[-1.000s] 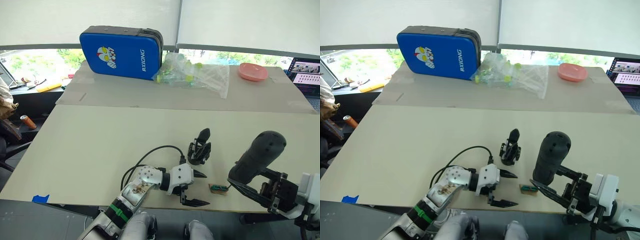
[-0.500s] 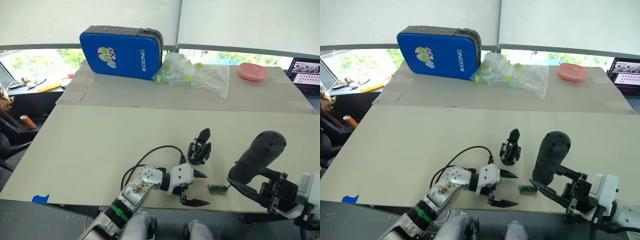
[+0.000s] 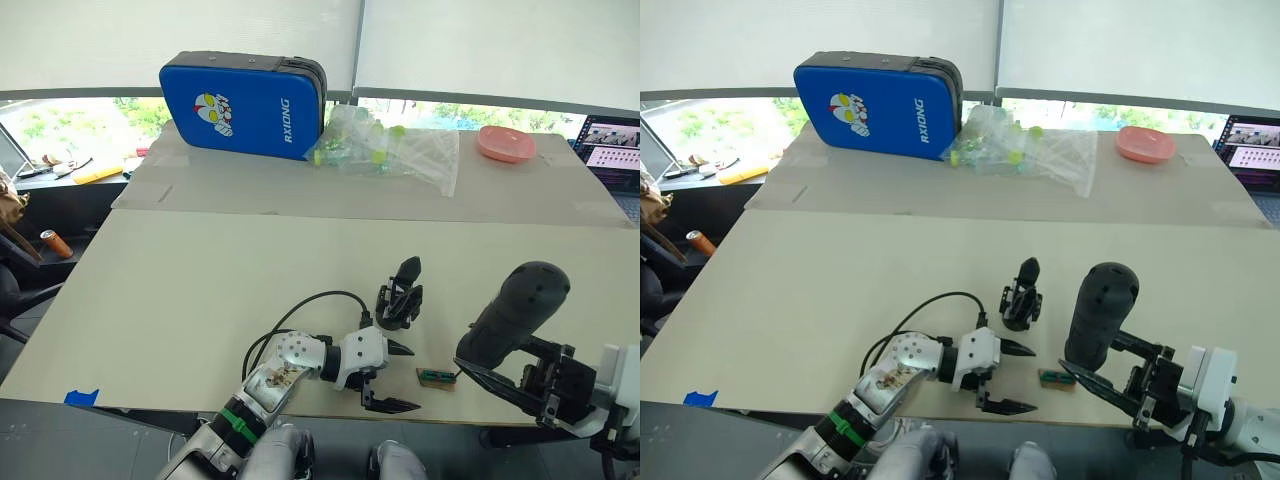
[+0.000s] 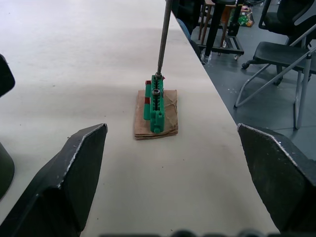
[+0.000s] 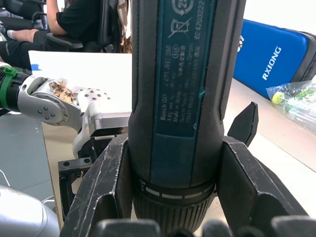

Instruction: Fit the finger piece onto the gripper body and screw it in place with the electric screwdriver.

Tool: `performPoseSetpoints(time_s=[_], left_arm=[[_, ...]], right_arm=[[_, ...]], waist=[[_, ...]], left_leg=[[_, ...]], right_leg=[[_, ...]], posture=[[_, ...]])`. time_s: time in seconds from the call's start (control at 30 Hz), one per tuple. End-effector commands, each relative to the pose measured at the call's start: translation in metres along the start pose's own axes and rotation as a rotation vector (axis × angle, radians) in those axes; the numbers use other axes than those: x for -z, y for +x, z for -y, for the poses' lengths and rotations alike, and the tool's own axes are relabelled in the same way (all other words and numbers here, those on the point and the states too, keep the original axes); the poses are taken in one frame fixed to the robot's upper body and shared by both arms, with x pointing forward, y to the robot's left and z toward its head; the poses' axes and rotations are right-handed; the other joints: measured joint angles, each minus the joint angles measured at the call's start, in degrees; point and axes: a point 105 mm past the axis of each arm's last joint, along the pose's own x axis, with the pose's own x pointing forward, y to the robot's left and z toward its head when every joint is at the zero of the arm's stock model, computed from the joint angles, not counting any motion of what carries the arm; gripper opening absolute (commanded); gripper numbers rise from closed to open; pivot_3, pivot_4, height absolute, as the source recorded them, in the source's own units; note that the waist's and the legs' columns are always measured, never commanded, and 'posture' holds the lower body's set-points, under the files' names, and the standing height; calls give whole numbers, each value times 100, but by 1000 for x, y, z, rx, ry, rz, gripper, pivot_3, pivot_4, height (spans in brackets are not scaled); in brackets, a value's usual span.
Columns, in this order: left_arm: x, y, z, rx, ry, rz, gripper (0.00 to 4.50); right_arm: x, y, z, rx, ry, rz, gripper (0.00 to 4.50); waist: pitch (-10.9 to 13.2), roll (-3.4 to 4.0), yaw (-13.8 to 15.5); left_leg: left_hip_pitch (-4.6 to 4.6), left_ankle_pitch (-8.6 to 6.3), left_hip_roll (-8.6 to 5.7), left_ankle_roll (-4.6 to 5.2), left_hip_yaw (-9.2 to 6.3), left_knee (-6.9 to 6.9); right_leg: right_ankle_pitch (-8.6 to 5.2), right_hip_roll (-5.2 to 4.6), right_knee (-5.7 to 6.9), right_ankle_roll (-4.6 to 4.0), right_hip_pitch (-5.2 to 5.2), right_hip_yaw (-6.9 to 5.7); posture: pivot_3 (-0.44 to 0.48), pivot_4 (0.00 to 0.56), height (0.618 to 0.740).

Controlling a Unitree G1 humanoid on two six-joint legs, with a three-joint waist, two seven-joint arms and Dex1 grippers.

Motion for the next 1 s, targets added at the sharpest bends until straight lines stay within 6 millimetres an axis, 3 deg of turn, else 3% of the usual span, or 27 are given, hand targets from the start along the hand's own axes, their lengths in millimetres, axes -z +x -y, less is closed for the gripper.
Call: performPoseSetpoints(time_s=[0.03,1.0], left_arm=[[9,4,5,9,-30,-30,4500],[9,5,5,9,-29,-33,4500]], right_arm=[[-16,4,0,-11,-41,51,1935],[-7,0,-2,-15,-20,5,1935]], waist=[[0,0,0],[0,0,1]], left_leg=[[0,0,0,0,0,0],[0,-1,0,1,0,0]], right_leg=[[0,0,0,0,0,0],[2,1,-6,2,2,0]], posture=[[0,150,740],[0,150,740]])
